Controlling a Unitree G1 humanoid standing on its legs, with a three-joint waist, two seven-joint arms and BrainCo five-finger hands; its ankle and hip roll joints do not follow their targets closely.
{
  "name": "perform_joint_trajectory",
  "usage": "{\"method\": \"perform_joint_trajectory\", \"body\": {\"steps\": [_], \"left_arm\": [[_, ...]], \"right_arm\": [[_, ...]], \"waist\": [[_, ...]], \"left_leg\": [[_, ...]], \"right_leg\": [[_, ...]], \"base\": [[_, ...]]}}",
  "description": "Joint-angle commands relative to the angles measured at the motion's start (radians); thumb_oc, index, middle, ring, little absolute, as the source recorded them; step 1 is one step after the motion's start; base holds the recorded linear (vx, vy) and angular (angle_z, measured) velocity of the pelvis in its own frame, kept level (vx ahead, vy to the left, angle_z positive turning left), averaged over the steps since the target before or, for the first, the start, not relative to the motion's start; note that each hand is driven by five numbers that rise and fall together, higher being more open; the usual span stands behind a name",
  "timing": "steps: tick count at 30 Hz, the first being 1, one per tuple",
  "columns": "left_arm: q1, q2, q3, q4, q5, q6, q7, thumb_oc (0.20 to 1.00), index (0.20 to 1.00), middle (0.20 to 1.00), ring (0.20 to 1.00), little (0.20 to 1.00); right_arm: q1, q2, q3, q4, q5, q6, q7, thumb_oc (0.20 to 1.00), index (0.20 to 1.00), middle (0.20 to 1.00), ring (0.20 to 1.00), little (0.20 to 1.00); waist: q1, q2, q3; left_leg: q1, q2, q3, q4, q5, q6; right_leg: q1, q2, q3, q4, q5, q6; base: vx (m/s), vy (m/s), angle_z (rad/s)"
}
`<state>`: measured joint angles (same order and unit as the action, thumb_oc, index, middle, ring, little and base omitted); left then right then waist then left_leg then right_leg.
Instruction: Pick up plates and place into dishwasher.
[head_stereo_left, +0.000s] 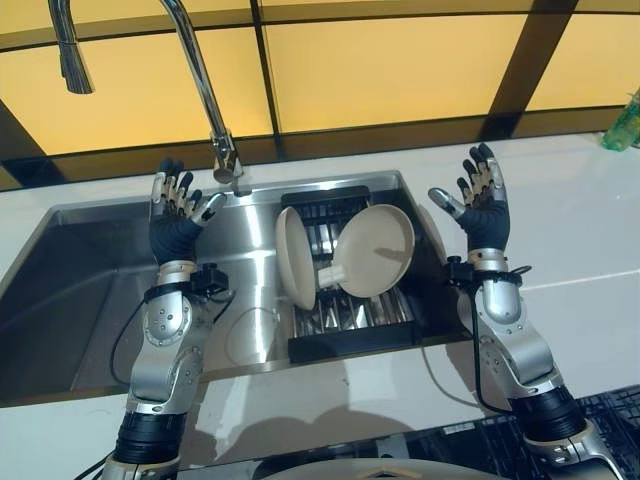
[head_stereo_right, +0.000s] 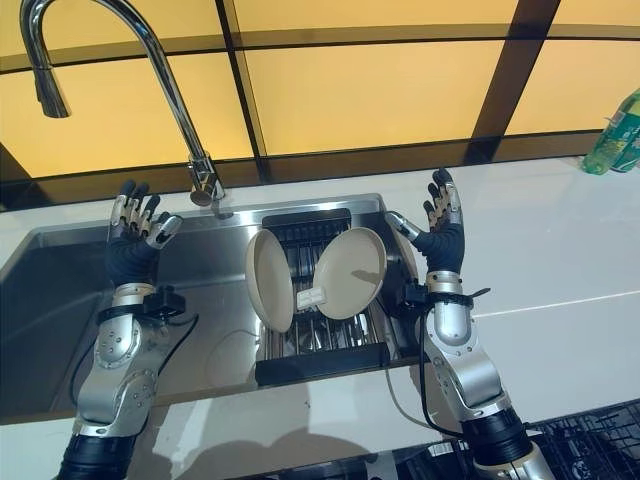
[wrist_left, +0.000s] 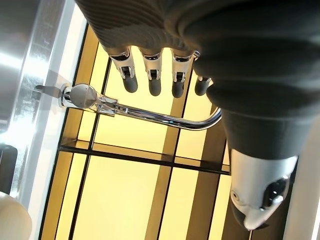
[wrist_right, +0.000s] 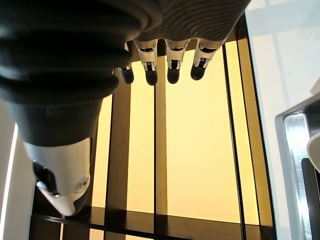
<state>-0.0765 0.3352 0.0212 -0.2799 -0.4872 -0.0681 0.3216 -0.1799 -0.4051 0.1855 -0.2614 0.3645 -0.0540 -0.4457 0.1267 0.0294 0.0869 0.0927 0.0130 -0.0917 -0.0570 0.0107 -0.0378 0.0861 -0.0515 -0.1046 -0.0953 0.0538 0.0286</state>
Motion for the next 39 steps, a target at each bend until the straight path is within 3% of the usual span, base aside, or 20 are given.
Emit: {"method": "perform_joint_trajectory", "body": {"steps": [1, 15, 18, 23, 29, 35, 38, 39], "left_arm": [[-0.018, 0.045, -0.022, 0.006, 0.011, -0.052, -0.018, 1.000, 1.000, 1.000, 1.000, 1.000], [-0.036, 0.080, -0.007, 0.007, 0.057, -0.061, -0.028, 1.000, 1.000, 1.000, 1.000, 1.000], [-0.040, 0.080, 0.003, -0.005, 0.062, -0.099, -0.038, 1.000, 1.000, 1.000, 1.000, 1.000], [-0.059, 0.128, 0.022, 0.005, 0.226, -0.141, -0.002, 1.000, 1.000, 1.000, 1.000, 1.000], [-0.066, 0.218, 0.055, 0.050, 0.365, -0.126, -0.018, 1.000, 1.000, 1.000, 1.000, 1.000], [-0.038, 0.336, 0.080, 0.094, 0.550, -0.137, -0.060, 1.000, 1.000, 1.000, 1.000, 1.000], [-0.041, 0.413, 0.074, 0.137, 0.860, -0.142, 0.019, 1.000, 1.000, 1.000, 1.000, 1.000], [-0.049, 0.471, 0.052, 0.173, 0.946, -0.139, 0.060, 1.000, 1.000, 1.000, 1.000, 1.000]], "right_arm": [[-0.001, 0.009, -0.043, -0.062, -0.059, -0.044, 0.004, 1.000, 1.000, 1.000, 1.000, 1.000], [0.017, 0.001, -0.061, -0.072, -0.049, -0.042, 0.006, 1.000, 1.000, 1.000, 1.000, 1.000], [0.025, 0.002, -0.069, -0.074, -0.049, -0.039, 0.012, 1.000, 1.000, 1.000, 1.000, 1.000], [0.024, -0.004, -0.064, -0.080, -0.045, -0.034, 0.006, 1.000, 1.000, 1.000, 1.000, 1.000], [0.030, -0.032, -0.071, -0.080, -0.031, -0.027, 0.025, 1.000, 1.000, 1.000, 1.000, 1.000], [0.037, -0.085, -0.096, -0.085, 0.003, -0.027, 0.021, 1.000, 1.000, 1.000, 1.000, 1.000], [0.042, -0.097, -0.096, -0.067, 0.008, -0.039, 0.019, 1.000, 1.000, 1.000, 1.000, 1.000], [0.040, -0.108, -0.092, -0.061, 0.019, -0.037, 0.019, 1.000, 1.000, 1.000, 1.000, 1.000]], "waist": [[0.012, -0.019, -0.072], [-0.001, -0.019, -0.081], [-0.004, -0.019, -0.083], [-0.011, -0.020, -0.085], [-0.023, -0.022, -0.088], [-0.015, -0.024, -0.072], [-0.025, -0.010, -0.078], [-0.036, -0.003, -0.083]], "left_leg": [[-0.051, 0.003, -0.011, 0.007, 0.015, -0.013], [-0.037, 0.001, -0.003, -0.003, 0.015, -0.004], [-0.035, 0.001, -0.003, -0.001, 0.011, -0.003], [-0.028, 0.002, 0.001, 0.002, 0.005, -0.003], [-0.039, -0.003, 0.011, 0.058, -0.016, -0.011], [-0.071, -0.037, -0.048, 0.152, -0.053, -0.003], [-0.058, -0.030, -0.036, 0.113, -0.045, 0.003], [-0.051, -0.026, -0.028, 0.097, -0.042, 0.001]], "right_leg": [[0.037, -0.028, -0.081, 0.022, -0.066, 0.015], [0.035, -0.031, -0.079, 0.027, -0.064, 0.019], [0.033, -0.029, -0.075, 0.031, -0.067, 0.017], [0.030, -0.028, -0.067, 0.041, -0.073, 0.015], [0.026, -0.023, -0.048, 0.053, -0.078, 0.006], [0.020, -0.023, -0.004, 0.070, -0.079, 0.001], [0.015, -0.022, 0.007, 0.073, -0.084, 0.004], [0.013, -0.023, 0.012, 0.072, -0.084, 0.008]], "base": [[0.00, 0.000, 0.00], [0.00, 0.001, 0.01], [0.00, 0.000, 0.00], [0.01, -0.004, 0.00], [0.04, -0.009, -0.02], [0.07, 0.012, -0.08], [0.09, 0.117, -0.10], [0.11, 0.141, -0.09]]}}
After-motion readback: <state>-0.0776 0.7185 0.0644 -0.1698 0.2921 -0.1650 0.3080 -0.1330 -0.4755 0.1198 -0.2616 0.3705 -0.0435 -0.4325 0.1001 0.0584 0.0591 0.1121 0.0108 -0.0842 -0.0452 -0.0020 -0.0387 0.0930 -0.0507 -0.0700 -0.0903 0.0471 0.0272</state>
